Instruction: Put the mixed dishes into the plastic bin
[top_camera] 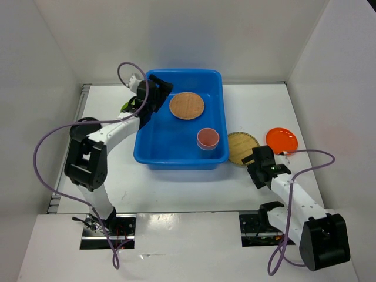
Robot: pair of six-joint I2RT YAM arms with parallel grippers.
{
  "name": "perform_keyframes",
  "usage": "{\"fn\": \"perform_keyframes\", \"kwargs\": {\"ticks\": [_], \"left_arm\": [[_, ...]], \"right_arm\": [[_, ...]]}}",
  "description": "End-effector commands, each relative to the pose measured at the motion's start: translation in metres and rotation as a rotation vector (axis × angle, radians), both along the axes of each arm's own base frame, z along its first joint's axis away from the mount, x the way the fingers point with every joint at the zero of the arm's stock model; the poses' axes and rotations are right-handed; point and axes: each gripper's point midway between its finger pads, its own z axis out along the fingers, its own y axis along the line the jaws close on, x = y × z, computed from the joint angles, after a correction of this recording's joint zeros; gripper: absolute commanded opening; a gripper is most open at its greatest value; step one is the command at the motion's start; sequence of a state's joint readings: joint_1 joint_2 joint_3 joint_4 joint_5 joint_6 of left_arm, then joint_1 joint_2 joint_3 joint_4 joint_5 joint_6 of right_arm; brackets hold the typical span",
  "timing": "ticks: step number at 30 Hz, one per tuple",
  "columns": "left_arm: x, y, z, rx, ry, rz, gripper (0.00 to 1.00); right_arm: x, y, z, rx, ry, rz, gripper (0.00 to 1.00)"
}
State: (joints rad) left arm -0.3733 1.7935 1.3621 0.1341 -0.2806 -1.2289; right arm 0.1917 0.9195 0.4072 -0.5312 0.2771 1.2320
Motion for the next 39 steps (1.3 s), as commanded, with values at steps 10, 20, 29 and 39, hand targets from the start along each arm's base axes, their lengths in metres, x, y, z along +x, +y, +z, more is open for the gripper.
{"fn": "perform_keyframes", "kwargs": {"ticks": [10,20,29,39], "left_arm": [[-0.010,0.042,0.039,-0.016,-0.128,0.015,1.00],[-0.013,0.059,0.040,-0.025,-0.139,0.027,1.00],[-0.020,0.078,0.038,-0.026,-0.134,0.047,1.00],[-0.021,0.084,0.039,-0.044,-0.143,0.044,1.00]], "right_arm": [[0.060,-0.001,0.023,-0.019,-0.119,-0.017,0.89],[0.071,0.004,0.004,-0.024,-0.051,0.013,0.74],[0.080,0.001,-0.002,-0.046,-0.029,0.017,0.33],[0.083,-0.004,0.021,-0.067,-0.094,0.002,0.00]]}}
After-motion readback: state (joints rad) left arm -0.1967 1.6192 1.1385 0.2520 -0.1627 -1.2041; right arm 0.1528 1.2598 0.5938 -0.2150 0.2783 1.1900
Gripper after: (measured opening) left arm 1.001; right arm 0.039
